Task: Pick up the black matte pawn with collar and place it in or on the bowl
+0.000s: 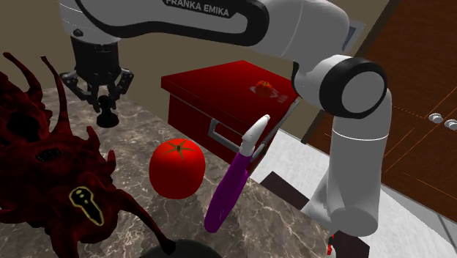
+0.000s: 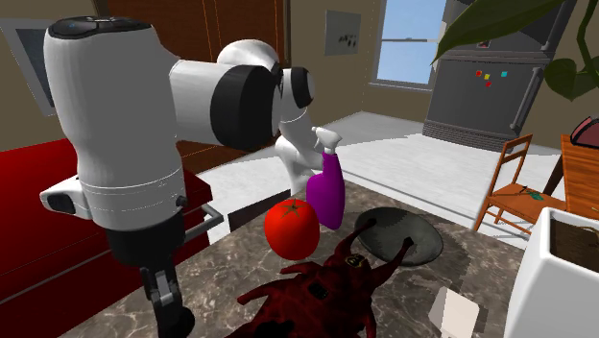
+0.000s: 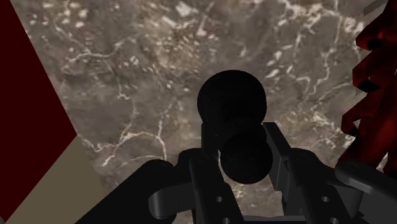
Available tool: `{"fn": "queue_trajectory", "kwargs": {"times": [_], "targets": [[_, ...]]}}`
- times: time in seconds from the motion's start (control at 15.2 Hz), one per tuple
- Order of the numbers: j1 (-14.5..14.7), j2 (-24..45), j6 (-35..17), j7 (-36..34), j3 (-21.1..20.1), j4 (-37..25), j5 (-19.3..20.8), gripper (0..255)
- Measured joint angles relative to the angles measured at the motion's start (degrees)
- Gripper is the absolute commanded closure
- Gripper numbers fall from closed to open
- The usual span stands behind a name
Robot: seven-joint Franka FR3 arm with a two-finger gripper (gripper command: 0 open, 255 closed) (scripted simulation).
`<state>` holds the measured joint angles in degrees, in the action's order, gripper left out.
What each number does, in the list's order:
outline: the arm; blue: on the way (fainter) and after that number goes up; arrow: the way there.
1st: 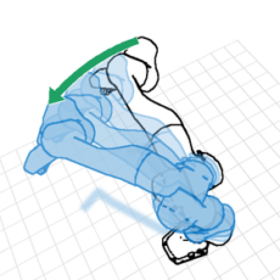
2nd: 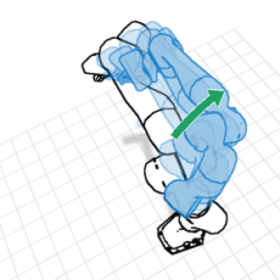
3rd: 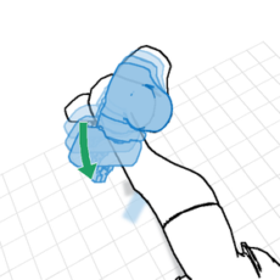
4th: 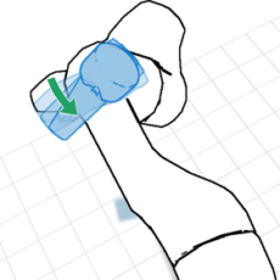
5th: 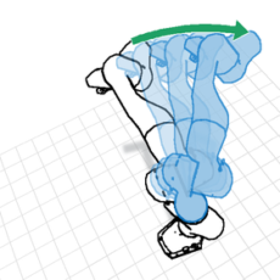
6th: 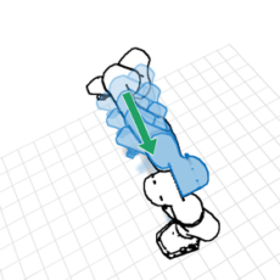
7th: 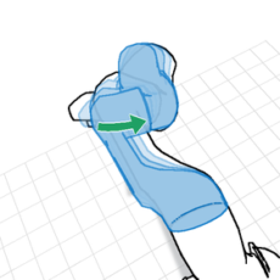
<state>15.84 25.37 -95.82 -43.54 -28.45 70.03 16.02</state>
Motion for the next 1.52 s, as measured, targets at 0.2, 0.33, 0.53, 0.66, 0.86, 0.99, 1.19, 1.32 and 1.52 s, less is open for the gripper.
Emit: {"fn": "queue_trajectory", "kwargs": {"times": [0.2, 0.33, 0.53, 0.66, 0.86, 0.99, 1.19, 1.32, 1.52], "targets": [[0.63, 0.60, 2.87, 0.33, 0.02, -3.50, 0.22, 255], [1.28, 1.48, 5.04, 0.58, 0.10, -6.58, 0.56, 255], [2.24, 2.59, 7.80, 0.79, 0.21, -10.46, 1.05, 255], [3.21, 3.66, 10.21, 0.95, 0.32, -13.98, 1.53, 255], [4.93, 5.70, 13.84, 1.25, 0.60, -19.73, 2.45, 255], [5.35, 5.53, 14.86, 1.00, 0.52, -20.54, 2.48, 255], [3.09, -1.76, 10.99, -1.37, -1.06, -9.25, -0.22, 255], [1.65, -7.37, 8.31, -2.83, -2.06, -1.17, -2.58, 255], [1.66, -12.15, 6.85, -4.98, -3.19, 4.78, -4.64, 255]]}}
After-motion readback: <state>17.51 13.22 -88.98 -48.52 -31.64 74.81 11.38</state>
